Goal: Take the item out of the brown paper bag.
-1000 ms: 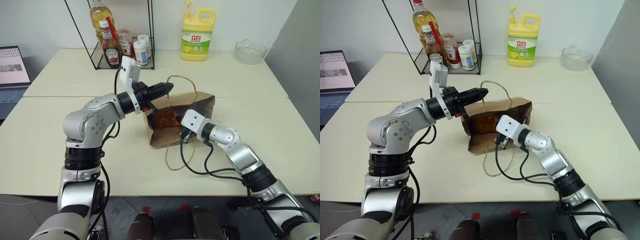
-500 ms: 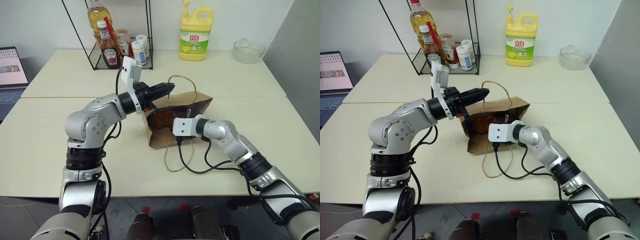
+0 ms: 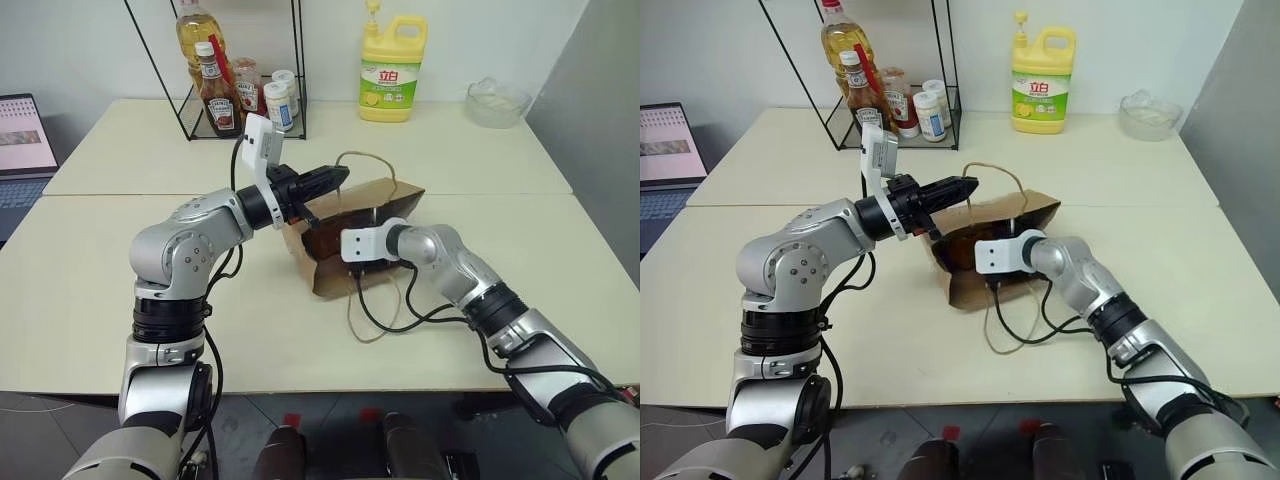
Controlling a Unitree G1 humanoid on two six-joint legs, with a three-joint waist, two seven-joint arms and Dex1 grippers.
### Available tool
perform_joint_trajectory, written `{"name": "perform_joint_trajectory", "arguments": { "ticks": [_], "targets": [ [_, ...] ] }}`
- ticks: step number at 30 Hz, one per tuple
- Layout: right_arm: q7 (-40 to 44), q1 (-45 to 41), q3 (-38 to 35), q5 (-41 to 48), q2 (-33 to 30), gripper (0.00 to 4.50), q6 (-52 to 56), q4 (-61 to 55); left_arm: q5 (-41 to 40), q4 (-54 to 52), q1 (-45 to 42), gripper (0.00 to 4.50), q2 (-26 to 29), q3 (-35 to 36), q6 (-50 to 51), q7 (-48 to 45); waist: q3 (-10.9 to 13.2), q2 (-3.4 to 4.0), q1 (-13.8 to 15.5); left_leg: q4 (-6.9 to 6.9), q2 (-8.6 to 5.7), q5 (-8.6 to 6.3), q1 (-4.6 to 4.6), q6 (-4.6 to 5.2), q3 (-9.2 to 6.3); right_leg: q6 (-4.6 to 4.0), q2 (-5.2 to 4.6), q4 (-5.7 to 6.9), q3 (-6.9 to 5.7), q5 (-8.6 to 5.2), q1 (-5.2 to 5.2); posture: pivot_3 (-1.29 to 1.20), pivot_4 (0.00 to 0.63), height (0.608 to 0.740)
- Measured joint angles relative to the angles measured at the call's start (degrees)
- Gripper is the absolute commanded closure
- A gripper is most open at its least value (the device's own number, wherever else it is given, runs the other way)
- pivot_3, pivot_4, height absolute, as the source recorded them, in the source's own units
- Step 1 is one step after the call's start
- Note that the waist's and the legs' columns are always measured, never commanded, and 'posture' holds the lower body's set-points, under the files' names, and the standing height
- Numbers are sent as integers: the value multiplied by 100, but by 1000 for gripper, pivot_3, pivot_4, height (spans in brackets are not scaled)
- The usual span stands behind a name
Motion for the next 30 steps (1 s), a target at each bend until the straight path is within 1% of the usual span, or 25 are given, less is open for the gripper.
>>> {"name": "perform_joint_trajectory", "arguments": {
  "ticks": [2, 4, 5, 11, 18, 24, 30],
  "targets": [
    [-9, 0, 4, -22, -18, 597, -97, 52, 0, 0, 0, 4500, -1, 0, 0, 6, 0, 0, 0, 0, 0, 0, 0, 0, 0, 0, 0, 0, 0, 0, 0, 0, 150, 740],
    [-44, 1, 23, -87, -73, 1219, -189, 85, 0, 0, 9, 4500, -2, 0, 0, 10, 0, 0, 0, 0, 0, 0, 0, 0, 0, 0, 0, 0, 0, 0, 0, 0, 150, 740],
    [-64, 3, 23, -126, -96, 1273, -225, 87, 0, 0, 13, 4500, -2, 0, 0, 13, 0, 0, 0, 0, 0, 0, 0, 0, 0, 0, 0, 0, 0, 0, 0, 0, 150, 740],
    [-259, 170, -11, -182, -288, 1274, -549, -59, 3, 2, 27, 4500, -3, -1, -5, 21, 0, 0, 3, -1, 0, 0, -3, 0, 0, 0, 0, -2, 0, 0, -1, 0, 150, 740],
    [-386, 717, -224, -58, -748, 1274, -1449, -673, 30, 14, 52, 4500, 3, -6, -103, 7, 1, 0, -3, -6, 0, 0, -7, 0, 3, 0, -1, -6, 1, 0, -6, 0, 150, 740],
    [-344, 1363, -675, 592, -1107, 1274, -2189, -1388, 112, 63, 50, 4500, -7, -46, -150, 33, 1, -1, 8, -4, -1, -1, -11, 0, 3, 0, -1, -8, 1, 0, -5, 0, 150, 740],
    [-119, 2160, -1478, 1575, -1835, 1274, -2731, -2239, 154, 117, 76, 4500, -16, -64, -178, 77, 2, -2, 27, -4, -1, -1, -11, 1, 4, 0, -1, -8, 3, 0, -3, 0, 150, 740]
  ]
}}
